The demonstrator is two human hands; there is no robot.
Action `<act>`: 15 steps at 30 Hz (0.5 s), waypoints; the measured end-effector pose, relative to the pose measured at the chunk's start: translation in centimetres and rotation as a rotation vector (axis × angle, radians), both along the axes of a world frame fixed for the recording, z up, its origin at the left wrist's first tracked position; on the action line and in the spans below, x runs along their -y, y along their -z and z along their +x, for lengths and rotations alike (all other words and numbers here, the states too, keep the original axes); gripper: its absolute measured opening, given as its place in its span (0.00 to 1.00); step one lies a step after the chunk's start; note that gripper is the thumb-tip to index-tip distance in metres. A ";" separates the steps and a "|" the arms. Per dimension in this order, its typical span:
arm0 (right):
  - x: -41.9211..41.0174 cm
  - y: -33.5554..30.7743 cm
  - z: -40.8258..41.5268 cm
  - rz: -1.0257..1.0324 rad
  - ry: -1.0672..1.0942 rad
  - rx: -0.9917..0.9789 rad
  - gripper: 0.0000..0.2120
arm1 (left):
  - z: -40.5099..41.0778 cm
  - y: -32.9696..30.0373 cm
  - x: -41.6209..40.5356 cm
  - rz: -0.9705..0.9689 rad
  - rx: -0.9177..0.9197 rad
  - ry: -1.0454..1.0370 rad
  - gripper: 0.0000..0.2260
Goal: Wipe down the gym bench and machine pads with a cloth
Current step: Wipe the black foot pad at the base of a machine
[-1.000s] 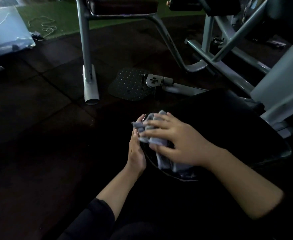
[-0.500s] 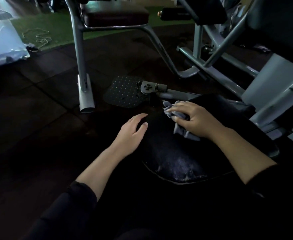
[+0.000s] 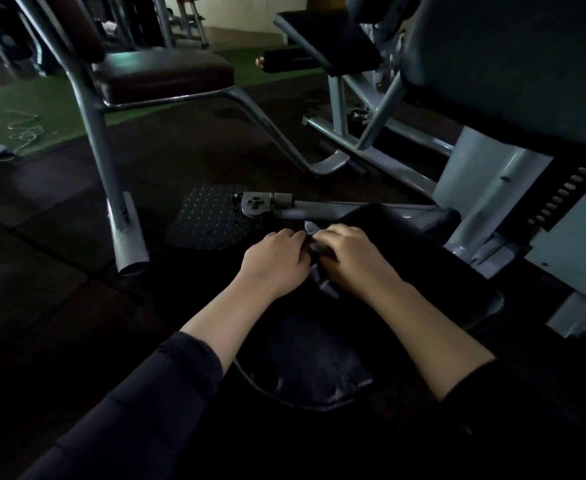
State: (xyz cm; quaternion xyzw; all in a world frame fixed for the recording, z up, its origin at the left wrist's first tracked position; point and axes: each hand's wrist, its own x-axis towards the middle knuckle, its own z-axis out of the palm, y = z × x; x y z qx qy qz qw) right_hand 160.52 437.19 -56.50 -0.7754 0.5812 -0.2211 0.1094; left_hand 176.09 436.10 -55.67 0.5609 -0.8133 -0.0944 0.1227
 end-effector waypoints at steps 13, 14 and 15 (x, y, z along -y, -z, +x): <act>3.1 -10.0 -3.5 0.302 0.178 0.021 0.22 | -4.1 -10.5 3.7 0.060 0.170 0.051 0.14; 2.7 -11.4 -3.3 0.320 0.188 0.022 0.23 | -4.0 -11.8 3.3 0.073 0.177 0.053 0.13; 2.2 -12.9 -3.0 0.335 0.198 0.017 0.25 | -3.8 -13.1 2.8 0.087 0.186 0.055 0.13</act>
